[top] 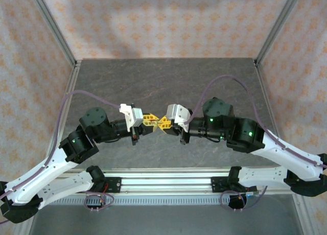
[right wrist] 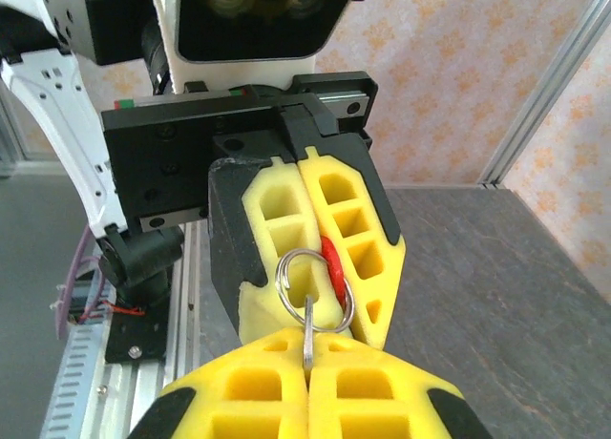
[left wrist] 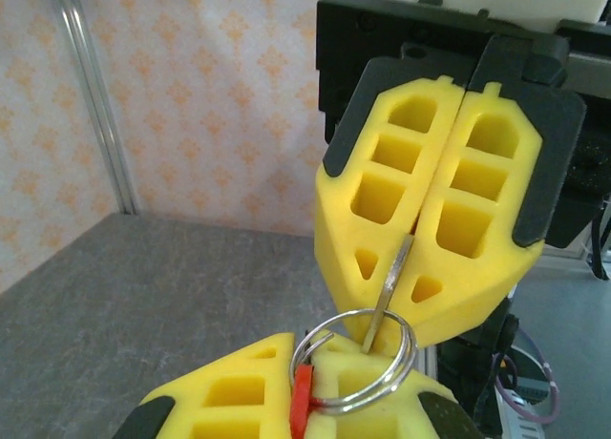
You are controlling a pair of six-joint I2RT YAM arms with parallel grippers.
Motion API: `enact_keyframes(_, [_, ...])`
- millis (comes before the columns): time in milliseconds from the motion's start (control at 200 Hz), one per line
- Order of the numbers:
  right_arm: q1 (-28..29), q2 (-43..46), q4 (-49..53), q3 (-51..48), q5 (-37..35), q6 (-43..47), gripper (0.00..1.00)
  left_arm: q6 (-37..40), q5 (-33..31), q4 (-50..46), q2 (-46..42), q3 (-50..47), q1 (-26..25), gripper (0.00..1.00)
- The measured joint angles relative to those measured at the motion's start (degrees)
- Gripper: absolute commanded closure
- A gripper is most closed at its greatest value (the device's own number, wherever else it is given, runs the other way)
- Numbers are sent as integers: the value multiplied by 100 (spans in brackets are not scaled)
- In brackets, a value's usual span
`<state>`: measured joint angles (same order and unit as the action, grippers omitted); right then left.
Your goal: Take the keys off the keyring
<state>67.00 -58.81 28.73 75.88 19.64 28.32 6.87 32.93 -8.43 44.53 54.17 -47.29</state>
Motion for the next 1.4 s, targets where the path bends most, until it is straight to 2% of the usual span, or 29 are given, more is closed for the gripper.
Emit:
enact_keyframes(551, [828,-380,859,546,-1401,1099,100,-90,208,-597,186,232,-9,100])
enact_keyframes(1401, [1252,-730,699,586,-2503,1552,100,-170,46,-949,155,286,96,100])
